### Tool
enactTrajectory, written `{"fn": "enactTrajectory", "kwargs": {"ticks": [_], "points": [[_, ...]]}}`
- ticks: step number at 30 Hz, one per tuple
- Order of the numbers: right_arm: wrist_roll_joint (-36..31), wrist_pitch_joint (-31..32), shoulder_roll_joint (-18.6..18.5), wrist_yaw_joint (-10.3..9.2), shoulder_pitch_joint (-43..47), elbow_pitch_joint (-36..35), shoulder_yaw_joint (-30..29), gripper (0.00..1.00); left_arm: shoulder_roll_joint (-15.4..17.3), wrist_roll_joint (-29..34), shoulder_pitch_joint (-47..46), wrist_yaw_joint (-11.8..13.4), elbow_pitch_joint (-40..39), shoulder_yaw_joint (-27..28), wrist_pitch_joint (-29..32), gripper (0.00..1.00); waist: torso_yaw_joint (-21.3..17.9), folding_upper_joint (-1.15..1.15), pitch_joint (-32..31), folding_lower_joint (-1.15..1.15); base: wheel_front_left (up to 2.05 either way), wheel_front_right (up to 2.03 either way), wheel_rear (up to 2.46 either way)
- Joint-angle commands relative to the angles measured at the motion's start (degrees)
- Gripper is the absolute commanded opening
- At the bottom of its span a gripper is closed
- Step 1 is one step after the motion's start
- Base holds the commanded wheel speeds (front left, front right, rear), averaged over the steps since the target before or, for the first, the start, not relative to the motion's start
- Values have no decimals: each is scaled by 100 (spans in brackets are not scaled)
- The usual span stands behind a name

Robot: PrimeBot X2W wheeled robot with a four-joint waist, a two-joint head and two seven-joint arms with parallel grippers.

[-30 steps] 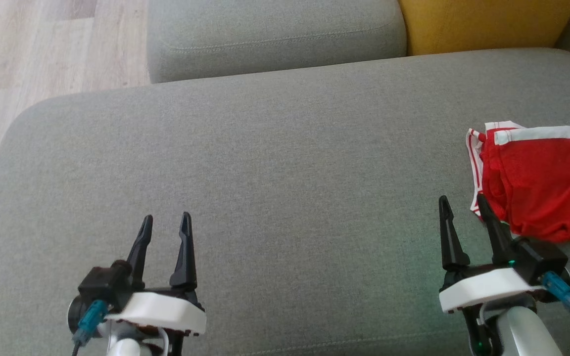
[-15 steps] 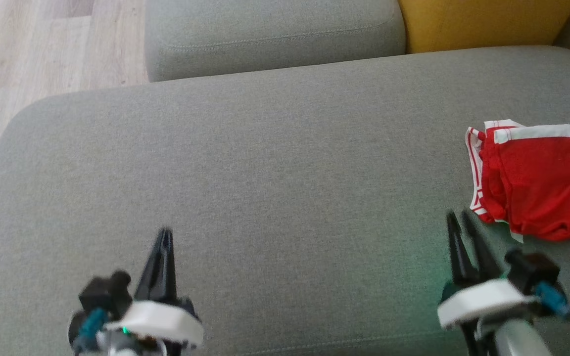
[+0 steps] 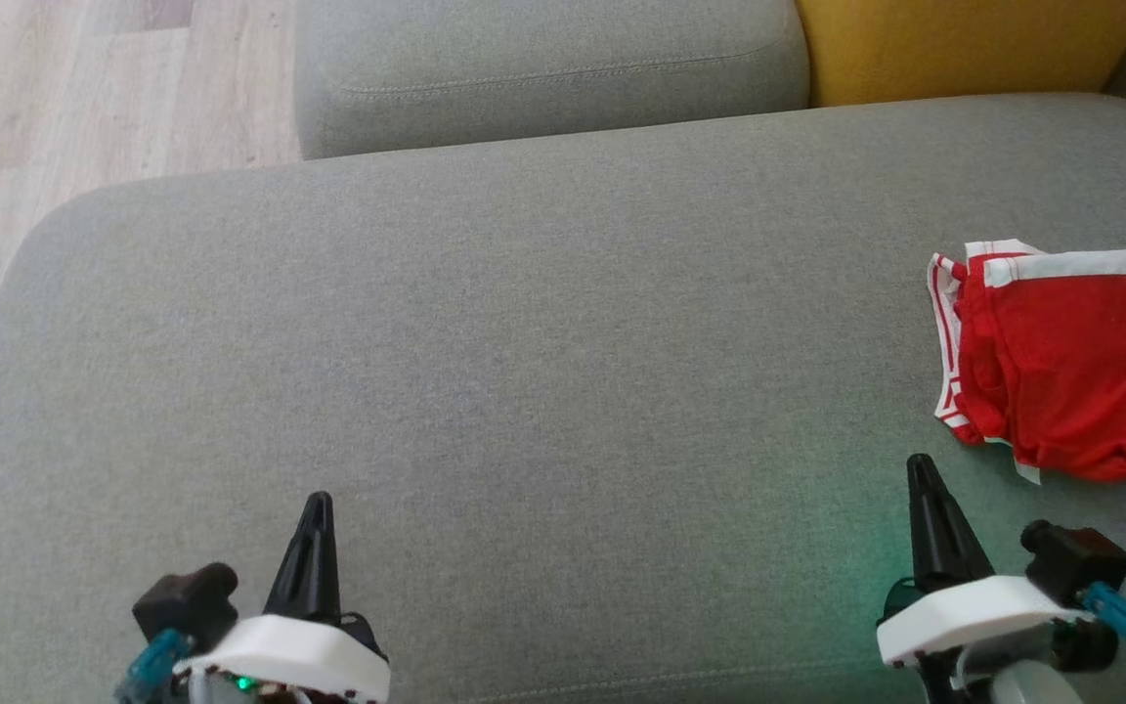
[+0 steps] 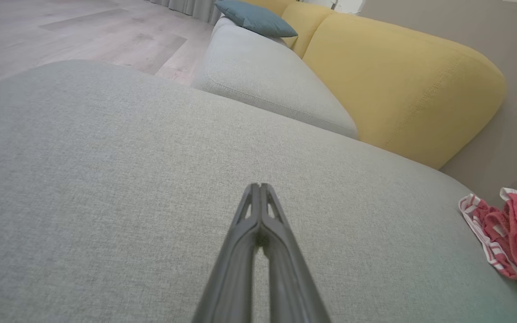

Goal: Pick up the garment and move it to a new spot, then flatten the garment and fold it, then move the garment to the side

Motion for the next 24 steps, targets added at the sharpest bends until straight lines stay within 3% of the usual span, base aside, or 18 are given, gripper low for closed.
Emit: {"fn": "enactTrajectory", "kwargs": {"ticks": [1,24], "points": [[148,10,-38,5,-258,-216,-30,0,53,-130,-296,-59,-159,97,26,0,4,0,0,0,0,0,0],[1683,355,-71,12,-318,-340,-175,0,118,-1585,-478,-269,-42,368,341,0,96,0,11,0,0,0,0]]}}
